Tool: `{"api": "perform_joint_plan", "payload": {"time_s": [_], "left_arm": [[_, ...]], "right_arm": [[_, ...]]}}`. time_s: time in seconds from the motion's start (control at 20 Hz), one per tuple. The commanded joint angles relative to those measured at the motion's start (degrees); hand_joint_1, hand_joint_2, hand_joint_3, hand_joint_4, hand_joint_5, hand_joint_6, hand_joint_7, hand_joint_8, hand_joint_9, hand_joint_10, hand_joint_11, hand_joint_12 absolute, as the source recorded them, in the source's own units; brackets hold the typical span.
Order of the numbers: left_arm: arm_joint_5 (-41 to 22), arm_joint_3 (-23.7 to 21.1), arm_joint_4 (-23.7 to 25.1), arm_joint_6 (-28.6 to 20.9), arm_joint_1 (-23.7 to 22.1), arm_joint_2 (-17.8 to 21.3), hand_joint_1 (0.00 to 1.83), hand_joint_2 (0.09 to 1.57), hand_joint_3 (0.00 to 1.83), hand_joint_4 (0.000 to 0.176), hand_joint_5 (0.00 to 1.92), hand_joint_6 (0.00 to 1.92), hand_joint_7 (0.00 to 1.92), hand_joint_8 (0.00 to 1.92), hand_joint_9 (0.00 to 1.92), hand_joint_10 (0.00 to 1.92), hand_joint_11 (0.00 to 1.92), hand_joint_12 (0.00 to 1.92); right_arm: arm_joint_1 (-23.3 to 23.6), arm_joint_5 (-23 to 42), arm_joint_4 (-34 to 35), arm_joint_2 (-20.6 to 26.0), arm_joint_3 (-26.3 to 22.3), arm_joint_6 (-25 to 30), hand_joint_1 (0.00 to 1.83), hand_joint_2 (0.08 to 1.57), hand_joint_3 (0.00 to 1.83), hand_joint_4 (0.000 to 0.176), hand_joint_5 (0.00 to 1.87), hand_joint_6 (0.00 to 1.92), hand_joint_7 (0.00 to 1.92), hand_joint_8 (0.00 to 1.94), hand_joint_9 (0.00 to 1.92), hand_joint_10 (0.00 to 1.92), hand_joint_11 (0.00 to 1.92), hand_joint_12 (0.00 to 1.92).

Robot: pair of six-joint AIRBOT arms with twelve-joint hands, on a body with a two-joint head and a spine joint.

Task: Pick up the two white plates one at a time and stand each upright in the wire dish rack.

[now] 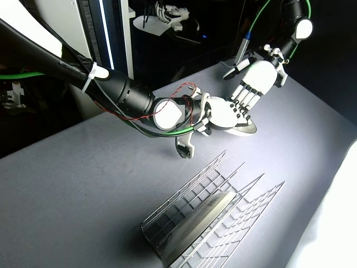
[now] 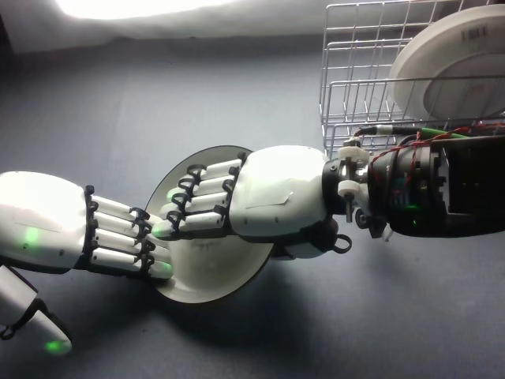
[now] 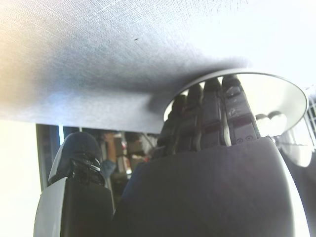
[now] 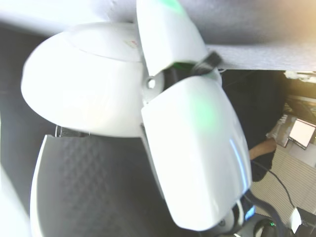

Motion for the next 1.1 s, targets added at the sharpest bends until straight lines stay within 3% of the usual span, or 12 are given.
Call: {"api": "perform_joint_plan", "payload": {"time_s": [0.0,0.05,0.15,0.2,0.25,0.3,0.35,0.45,0.6,0.75,0.9,1.05], "left_arm": [[-1.85,0.17,-0.16,-0.11,0.16,-0.31,0.00,1.18,0.00,0.000,0.03,0.01,0.00,0.00,0.00,0.00,0.00,0.00],[-1.85,0.18,-0.16,-0.11,0.16,-0.31,0.00,1.18,0.00,0.000,0.04,0.01,0.00,0.00,0.00,0.00,0.00,0.00],[-1.85,0.19,-0.16,-0.11,0.16,-0.31,0.00,1.17,0.00,0.000,0.04,0.01,0.00,0.00,0.00,0.00,0.00,0.00],[-1.85,0.19,-0.16,-0.11,0.14,-0.31,0.00,1.18,0.00,0.000,0.04,0.01,0.00,0.00,0.00,0.00,0.00,0.00],[-1.85,0.19,-0.16,-0.11,0.14,-0.31,0.00,1.18,0.00,0.000,0.04,0.01,0.00,0.00,0.00,0.00,0.00,0.00],[-1.85,0.19,-0.16,-0.11,0.14,-0.31,0.00,1.17,0.00,0.000,0.04,0.00,0.00,0.00,0.00,0.00,0.00,0.00],[-1.85,0.19,-0.16,-0.11,0.14,-0.31,0.00,1.17,0.00,0.000,0.04,0.00,0.00,0.00,0.00,0.00,0.00,0.00],[-1.85,0.19,-0.19,-0.12,0.13,-0.31,0.00,1.18,0.00,0.000,0.07,0.02,0.02,0.01,0.00,0.00,0.00,0.00],[-1.85,0.30,-0.37,-0.36,-0.02,-0.30,0.00,1.18,0.00,0.000,0.06,0.01,0.01,0.00,0.00,0.00,0.00,0.00],[-2.09,1.09,-0.76,-1.63,-2.37,-0.23,0.00,1.18,0.00,0.000,0.04,0.00,0.00,0.00,0.00,0.00,0.00,0.00],[-2.72,1.96,-2.54,-3.02,-6.85,0.54,0.00,1.18,0.00,0.000,0.06,0.01,0.01,0.00,0.00,0.00,0.00,0.00],[-3.29,2.14,-2.57,-4.23,-14.43,1.85,0.00,1.19,0.00,0.000,0.06,0.01,0.01,0.00,0.00,0.00,0.00,0.00]], "right_arm": [[0.86,4.67,1.82,0.12,0.07,-0.42,1.51,1.07,0.00,0.000,0.08,0.01,0.03,0.00,0.05,0.01,0.00,0.64],[0.78,4.56,1.81,0.14,0.09,-0.43,1.44,1.06,0.00,0.000,0.30,0.02,0.32,0.01,0.31,0.04,0.00,1.03],[0.74,4.49,1.81,0.15,0.27,-0.45,1.39,1.09,0.00,0.000,0.64,0.05,0.71,0.03,0.72,0.09,0.37,1.13],[0.73,4.49,1.81,0.16,0.31,-0.45,1.46,1.14,0.00,0.000,0.72,0.97,0.89,0.71,0.83,0.93,0.74,1.50],[0.71,4.49,1.81,0.16,0.33,-0.45,1.48,1.13,0.00,0.000,0.76,1.11,0.96,0.79,0.87,1.09,0.81,1.58],[0.65,4.49,1.81,0.17,0.33,-0.49,1.41,1.08,0.00,0.000,0.95,0.96,1.14,0.58,1.01,1.03,0.89,1.20],[0.60,4.50,1.81,0.19,0.32,-0.51,1.41,1.08,0.00,0.000,0.95,0.96,1.14,0.58,1.01,1.03,0.89,1.20],[0.54,4.51,1.81,0.28,0.34,-0.54,1.40,1.03,0.00,0.000,1.03,0.88,1.33,0.19,1.11,0.93,1.00,1.10],[0.67,5.73,1.82,0.72,0.23,-0.57,1.40,1.04,0.00,0.000,1.05,0.92,1.29,0.29,1.08,0.92,0.99,1.07],[1.26,8.29,2.80,3.19,-2.81,-0.27,1.39,1.04,0.00,0.000,1.02,0.95,1.31,0.25,1.08,0.94,0.94,1.10],[1.83,8.37,6.86,7.33,-9.25,-0.28,1.40,1.03,0.00,0.000,1.04,0.95,1.38,0.08,1.08,0.92,0.99,1.10],[3.51,8.53,10.79,12.67,-15.52,-0.27,1.40,1.03,0.00,0.000,1.05,0.95,1.38,0.08,1.09,0.91,1.01,1.11]]}}
